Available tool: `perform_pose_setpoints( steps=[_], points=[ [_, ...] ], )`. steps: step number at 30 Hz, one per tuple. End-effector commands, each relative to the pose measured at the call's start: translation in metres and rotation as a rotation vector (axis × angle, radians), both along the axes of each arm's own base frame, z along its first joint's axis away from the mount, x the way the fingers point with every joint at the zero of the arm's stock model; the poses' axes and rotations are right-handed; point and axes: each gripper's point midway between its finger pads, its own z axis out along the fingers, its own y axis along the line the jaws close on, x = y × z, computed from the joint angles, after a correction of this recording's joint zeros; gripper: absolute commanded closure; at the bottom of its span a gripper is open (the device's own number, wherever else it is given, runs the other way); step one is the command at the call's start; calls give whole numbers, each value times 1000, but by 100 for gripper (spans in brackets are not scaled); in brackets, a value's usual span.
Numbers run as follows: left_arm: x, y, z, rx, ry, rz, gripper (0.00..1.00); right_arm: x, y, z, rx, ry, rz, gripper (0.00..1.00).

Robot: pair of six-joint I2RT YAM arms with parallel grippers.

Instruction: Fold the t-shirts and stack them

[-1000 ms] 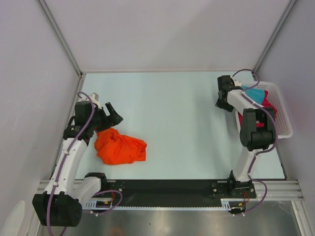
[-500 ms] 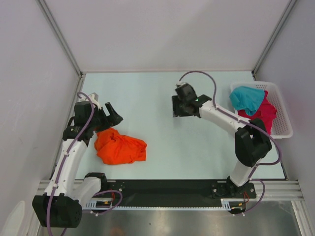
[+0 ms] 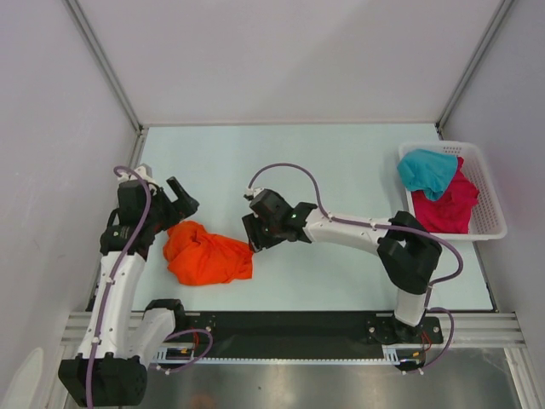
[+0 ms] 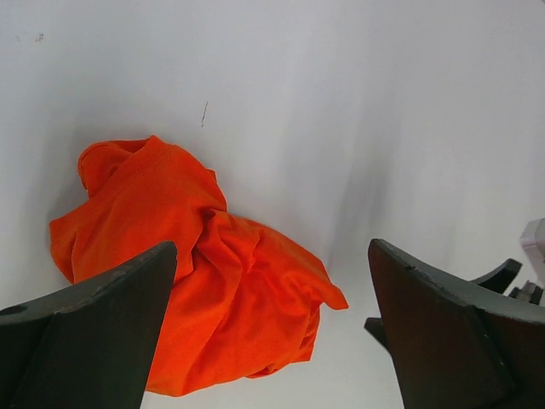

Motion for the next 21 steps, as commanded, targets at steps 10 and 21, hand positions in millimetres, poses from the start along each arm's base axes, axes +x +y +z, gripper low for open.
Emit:
perform_pose_setpoints(
  steps=[10, 21],
  points=[
    [7, -3, 3, -42, -1, 13, 1, -25, 60, -16, 72, 49, 86, 45],
    [6, -7, -6, -34, 9, -36, 0, 35, 40, -42, 4, 30, 25, 100]
  ],
)
